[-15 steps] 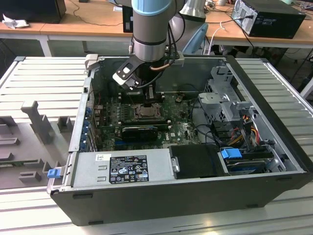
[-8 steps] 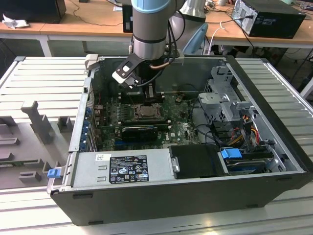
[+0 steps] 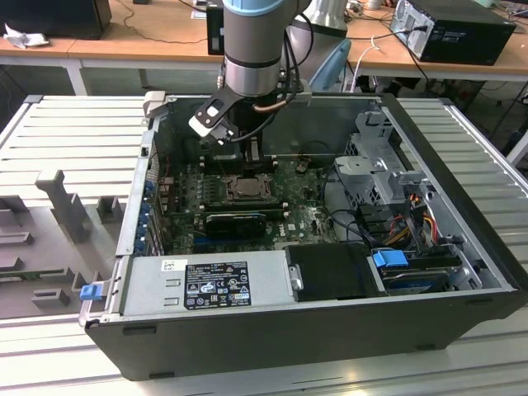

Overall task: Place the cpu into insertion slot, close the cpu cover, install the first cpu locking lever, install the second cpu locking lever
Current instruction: 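Install the first cpu locking lever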

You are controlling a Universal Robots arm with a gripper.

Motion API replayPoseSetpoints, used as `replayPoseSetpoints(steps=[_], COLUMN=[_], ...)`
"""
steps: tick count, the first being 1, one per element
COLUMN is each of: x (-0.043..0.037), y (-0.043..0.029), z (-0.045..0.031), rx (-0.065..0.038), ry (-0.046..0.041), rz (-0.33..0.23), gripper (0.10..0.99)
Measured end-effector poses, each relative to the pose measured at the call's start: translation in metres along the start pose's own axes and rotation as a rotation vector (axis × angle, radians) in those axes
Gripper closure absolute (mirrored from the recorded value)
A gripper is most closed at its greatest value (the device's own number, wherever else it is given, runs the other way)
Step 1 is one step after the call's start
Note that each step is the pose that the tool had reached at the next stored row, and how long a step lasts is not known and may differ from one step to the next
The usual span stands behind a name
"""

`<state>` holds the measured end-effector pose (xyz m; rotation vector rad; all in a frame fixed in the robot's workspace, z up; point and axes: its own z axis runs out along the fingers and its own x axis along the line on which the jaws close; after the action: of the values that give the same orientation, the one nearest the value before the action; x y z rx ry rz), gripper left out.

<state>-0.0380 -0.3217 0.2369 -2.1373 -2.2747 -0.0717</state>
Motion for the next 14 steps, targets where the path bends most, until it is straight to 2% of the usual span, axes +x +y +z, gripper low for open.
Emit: replayPoseSetpoints(steps=[7,13,14], x=[0.0007,0.0015,0.0016], y=[0.0003,0.0007,0.0007], z=[-0.0154,-0.0338,-0.0344], rx=[0.000,0.000,0.000], ry=[0.0000,-0.0019,-0.0018], rz=[0.000,0.000,-0.001], gripper=[0.980,0.980,0.980])
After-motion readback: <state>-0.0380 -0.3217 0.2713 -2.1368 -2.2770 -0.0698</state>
